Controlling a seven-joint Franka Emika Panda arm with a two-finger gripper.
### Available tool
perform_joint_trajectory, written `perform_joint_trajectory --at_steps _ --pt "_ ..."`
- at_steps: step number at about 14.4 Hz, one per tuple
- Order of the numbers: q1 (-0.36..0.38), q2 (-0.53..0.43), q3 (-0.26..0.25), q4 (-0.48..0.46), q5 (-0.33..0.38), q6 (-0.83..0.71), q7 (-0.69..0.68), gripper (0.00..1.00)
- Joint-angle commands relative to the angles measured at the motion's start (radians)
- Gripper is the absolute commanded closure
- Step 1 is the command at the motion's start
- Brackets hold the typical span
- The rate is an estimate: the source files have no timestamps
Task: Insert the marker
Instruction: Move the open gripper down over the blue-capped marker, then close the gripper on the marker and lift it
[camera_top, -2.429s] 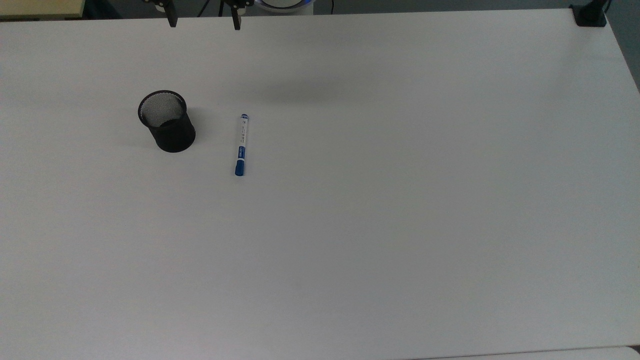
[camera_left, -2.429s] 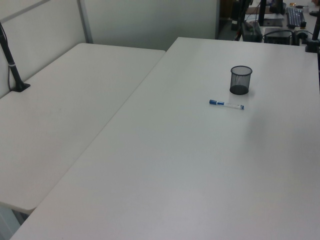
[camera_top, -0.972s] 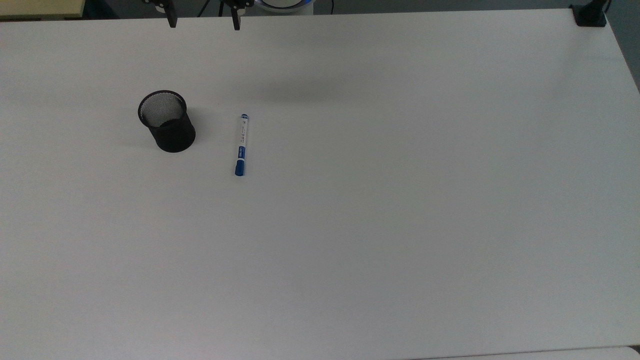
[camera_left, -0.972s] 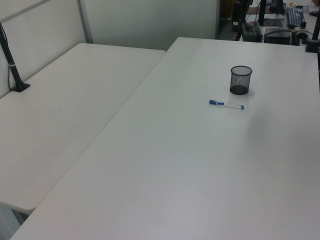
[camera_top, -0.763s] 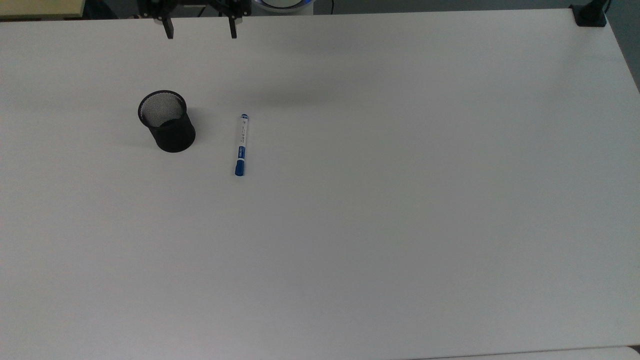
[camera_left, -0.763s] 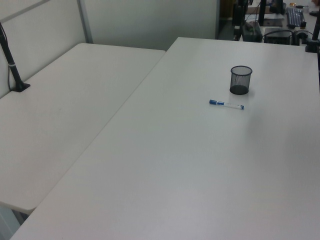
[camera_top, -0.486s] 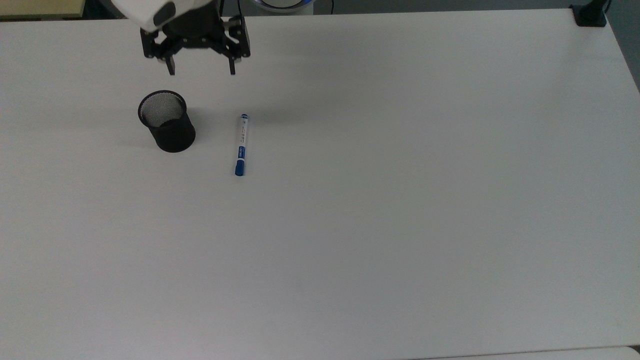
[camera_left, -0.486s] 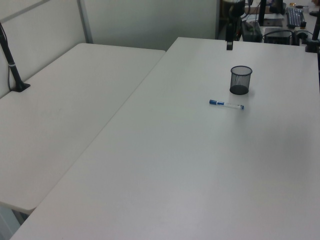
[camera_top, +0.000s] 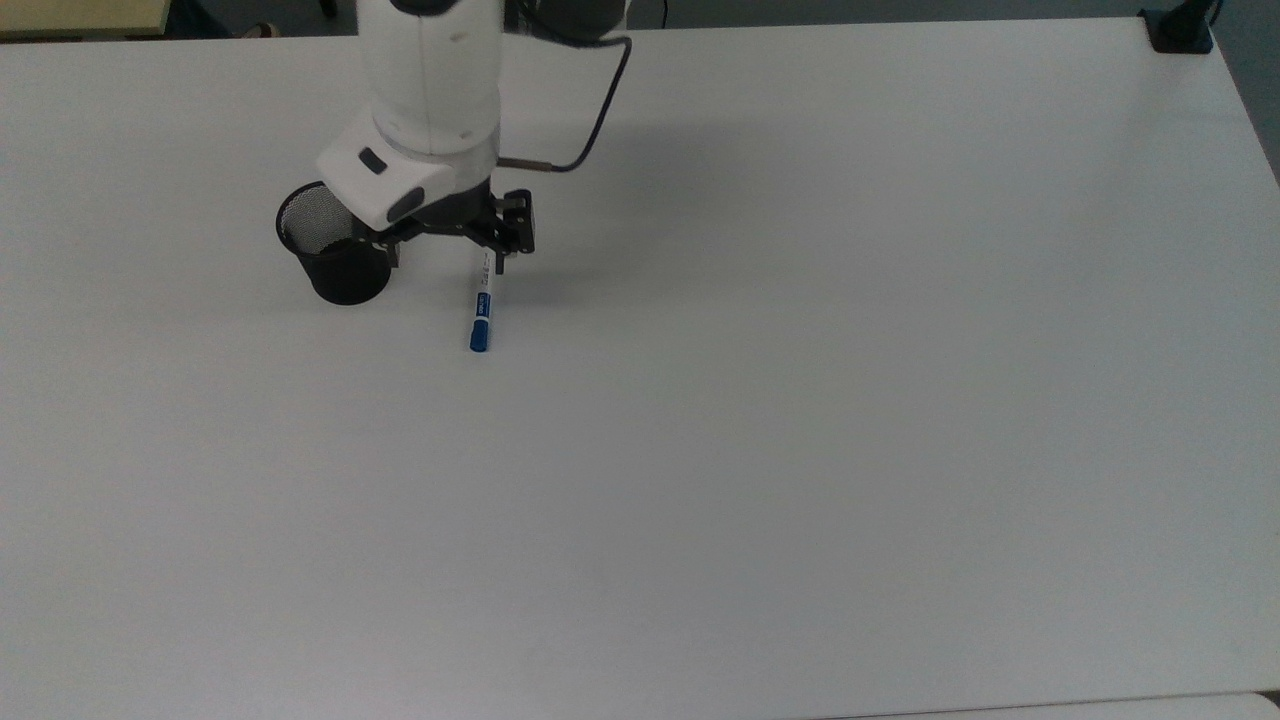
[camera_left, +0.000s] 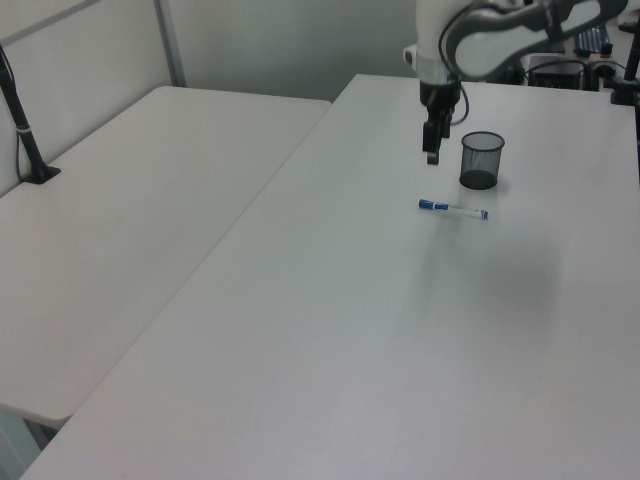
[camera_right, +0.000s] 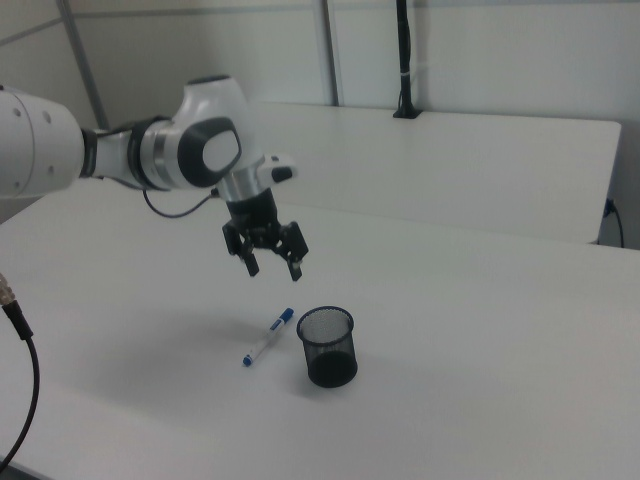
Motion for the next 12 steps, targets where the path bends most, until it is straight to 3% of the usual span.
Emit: perform_joint_trajectory --at_steps 1,4,7,8,10,12 --pt "0.029 0.062 0.0 -0.064 -0.035 0.133 0.154 0.0" --pt "0.025 0.119 0.002 -0.066 -0.026 0.215 0.245 0.09" --pt "0.023 0.151 0.002 -0.066 -0.023 0.25 0.272 0.3" --pt "0.022 0.162 0.002 -0.066 -0.023 0.269 0.298 0.49" --pt "0.018 0.167 0.002 -0.064 -0.021 0.283 0.332 1.0" --pt "0.011 0.146 0.002 -0.06 -0.021 0.278 0.331 1.0"
